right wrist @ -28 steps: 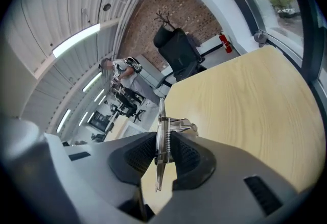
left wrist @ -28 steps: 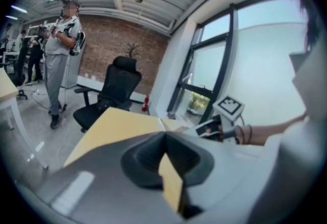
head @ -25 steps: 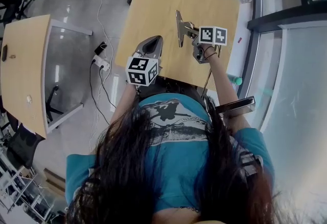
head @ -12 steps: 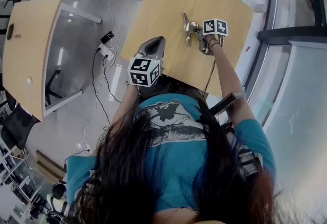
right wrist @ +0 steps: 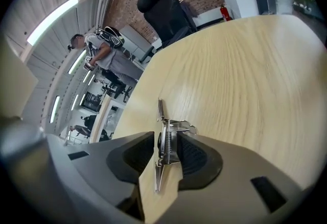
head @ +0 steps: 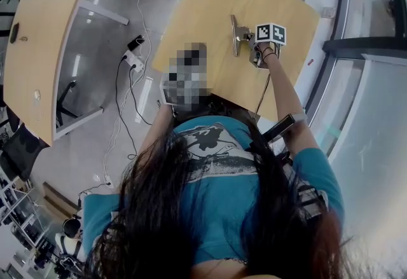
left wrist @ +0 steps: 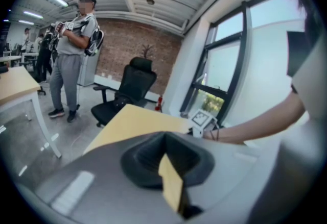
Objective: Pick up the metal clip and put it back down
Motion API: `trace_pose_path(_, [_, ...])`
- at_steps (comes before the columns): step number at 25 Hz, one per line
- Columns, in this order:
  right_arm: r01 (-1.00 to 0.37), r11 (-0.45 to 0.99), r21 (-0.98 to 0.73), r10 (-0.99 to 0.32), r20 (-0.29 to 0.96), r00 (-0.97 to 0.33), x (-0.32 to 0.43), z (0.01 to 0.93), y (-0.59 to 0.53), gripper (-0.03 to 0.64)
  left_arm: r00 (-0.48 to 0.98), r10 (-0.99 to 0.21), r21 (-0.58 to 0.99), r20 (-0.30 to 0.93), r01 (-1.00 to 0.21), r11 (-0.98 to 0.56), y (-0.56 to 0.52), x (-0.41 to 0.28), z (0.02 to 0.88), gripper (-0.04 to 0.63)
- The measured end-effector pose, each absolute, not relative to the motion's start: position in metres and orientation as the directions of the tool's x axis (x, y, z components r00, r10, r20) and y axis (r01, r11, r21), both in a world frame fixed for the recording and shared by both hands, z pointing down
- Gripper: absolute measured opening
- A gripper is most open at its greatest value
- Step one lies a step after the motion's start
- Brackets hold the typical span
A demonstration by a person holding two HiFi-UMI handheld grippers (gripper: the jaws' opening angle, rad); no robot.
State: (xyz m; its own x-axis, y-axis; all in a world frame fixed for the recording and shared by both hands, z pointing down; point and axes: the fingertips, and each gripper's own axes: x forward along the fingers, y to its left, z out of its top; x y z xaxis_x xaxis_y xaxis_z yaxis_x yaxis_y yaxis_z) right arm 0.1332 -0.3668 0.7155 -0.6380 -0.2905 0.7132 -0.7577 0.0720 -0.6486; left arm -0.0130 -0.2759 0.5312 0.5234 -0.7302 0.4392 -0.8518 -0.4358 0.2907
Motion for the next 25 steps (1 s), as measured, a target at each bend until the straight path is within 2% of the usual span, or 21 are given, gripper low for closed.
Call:
trace_pose_path(6, [-0.772,0.021,-0.635,-0.417,0.696,-0.584,0.146,0.687,-0.371,0.147,0.536,-0.729,0.289,0.426,-0.844,-0.451,-0.27,-0.017,0.528,0.002])
trace_pose_path(14, [-0.765,0.061,-0.641,-0.572,0.606,-0.553,0.146,0.622,-0.333,0.147,0.585,-0.703,0.303,0.404,-0.811,-0.501,-0.265,-0.025,0.524,0.003])
trace_pose_path(22, [-0.686,0.082,-0.723,-0.69,0.456,-0.562,0.105,0.556,-0.266,0.144,0.674,-0.633,0.31,0.381,-0.738,-0.599,-0.252,-0.022,0.519,0.002])
trace_pose_path(25, [-0.662,0.071,-0.746,-0.733,0.411,-0.542,0.091,0.542,-0.245,0.12,0.701,-0.604,0.315,0.379,-0.711,-0.628,-0.245,-0.022,0.521,0.003])
